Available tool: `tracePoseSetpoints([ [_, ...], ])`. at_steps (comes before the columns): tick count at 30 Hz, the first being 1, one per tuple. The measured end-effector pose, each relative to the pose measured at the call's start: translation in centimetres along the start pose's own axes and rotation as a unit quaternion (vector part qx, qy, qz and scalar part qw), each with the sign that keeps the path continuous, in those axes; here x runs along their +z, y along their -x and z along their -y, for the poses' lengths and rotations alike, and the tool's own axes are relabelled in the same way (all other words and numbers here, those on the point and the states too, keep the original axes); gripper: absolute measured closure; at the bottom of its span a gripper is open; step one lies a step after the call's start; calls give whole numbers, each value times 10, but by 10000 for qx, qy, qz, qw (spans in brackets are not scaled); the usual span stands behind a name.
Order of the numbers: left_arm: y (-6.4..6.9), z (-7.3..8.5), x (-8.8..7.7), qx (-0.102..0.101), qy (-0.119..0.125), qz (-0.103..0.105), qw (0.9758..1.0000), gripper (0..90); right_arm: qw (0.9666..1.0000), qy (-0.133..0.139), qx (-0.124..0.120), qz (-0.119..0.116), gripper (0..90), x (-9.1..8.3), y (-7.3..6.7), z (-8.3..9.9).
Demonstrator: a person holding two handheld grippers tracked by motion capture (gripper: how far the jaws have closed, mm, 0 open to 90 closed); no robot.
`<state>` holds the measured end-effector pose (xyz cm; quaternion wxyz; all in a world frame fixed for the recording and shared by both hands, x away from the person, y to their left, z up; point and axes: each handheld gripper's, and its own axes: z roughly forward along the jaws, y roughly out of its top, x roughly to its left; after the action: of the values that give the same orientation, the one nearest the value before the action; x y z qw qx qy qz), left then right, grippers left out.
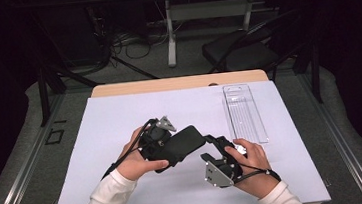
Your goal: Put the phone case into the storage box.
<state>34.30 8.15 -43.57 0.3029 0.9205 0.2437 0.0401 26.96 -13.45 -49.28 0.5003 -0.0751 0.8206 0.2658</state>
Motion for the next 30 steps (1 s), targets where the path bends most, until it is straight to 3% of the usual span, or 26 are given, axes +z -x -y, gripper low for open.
tracePoseSetpoints([
  [5, 1, 0, 2, -8, 3, 24, 10000, 147, 9999, -13, -32, 99, 361, 2, -3, -3],
  [12, 2, -1, 4, 4, -9, 66, 10000, 147, 9993, 46, -315, 210, 388, 2, -5, -5],
  [17, 5, -1, 7, 29, -29, 124, 9999, 147, 9991, 82, -362, 221, 401, 4, -8, -6],
  [30, 14, -4, 13, 148, -70, 300, 9994, 147, 9967, -25, -765, 252, 458, 8, -13, -5],
])
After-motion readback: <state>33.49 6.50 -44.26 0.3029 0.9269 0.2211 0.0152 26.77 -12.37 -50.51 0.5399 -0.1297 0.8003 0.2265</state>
